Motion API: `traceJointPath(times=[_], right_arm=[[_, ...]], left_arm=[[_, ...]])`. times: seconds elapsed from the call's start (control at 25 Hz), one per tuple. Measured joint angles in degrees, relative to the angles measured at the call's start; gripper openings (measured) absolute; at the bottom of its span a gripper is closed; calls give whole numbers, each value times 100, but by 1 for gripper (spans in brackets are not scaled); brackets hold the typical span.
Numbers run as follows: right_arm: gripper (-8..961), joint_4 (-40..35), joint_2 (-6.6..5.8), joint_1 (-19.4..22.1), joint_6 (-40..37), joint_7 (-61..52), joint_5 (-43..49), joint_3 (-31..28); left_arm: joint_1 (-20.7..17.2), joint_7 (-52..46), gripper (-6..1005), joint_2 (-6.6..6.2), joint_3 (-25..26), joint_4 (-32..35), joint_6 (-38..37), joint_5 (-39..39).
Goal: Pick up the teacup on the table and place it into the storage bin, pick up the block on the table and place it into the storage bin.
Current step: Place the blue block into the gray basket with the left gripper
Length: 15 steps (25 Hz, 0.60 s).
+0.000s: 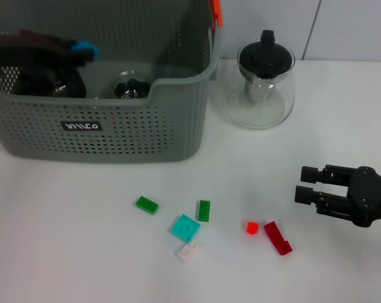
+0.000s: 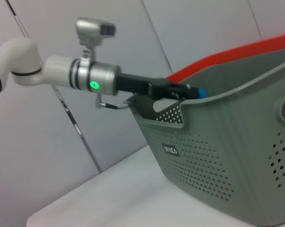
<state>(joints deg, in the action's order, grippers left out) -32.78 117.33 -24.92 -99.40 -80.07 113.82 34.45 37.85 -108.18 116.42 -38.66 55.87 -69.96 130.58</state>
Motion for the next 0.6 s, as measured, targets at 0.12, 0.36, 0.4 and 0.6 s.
traceJointPath(times=[0.12, 0.36, 0.4, 0.6], right_arm=[[583, 0, 0, -3, 0, 0, 0, 1], [583, 0, -8, -5, 0, 0, 0, -8], [583, 0, -8, -5, -1, 0, 0, -10], [583, 0, -8, -4, -8, 4, 0, -25]], left_arm=[[38, -198, 405, 215, -409, -21, 603, 439], [-50, -251, 507, 502, -504, 231, 950, 409], [-126, -235, 527, 517, -451, 367, 855, 189], [-983, 684, 748, 505, 76, 816, -532, -2542]])
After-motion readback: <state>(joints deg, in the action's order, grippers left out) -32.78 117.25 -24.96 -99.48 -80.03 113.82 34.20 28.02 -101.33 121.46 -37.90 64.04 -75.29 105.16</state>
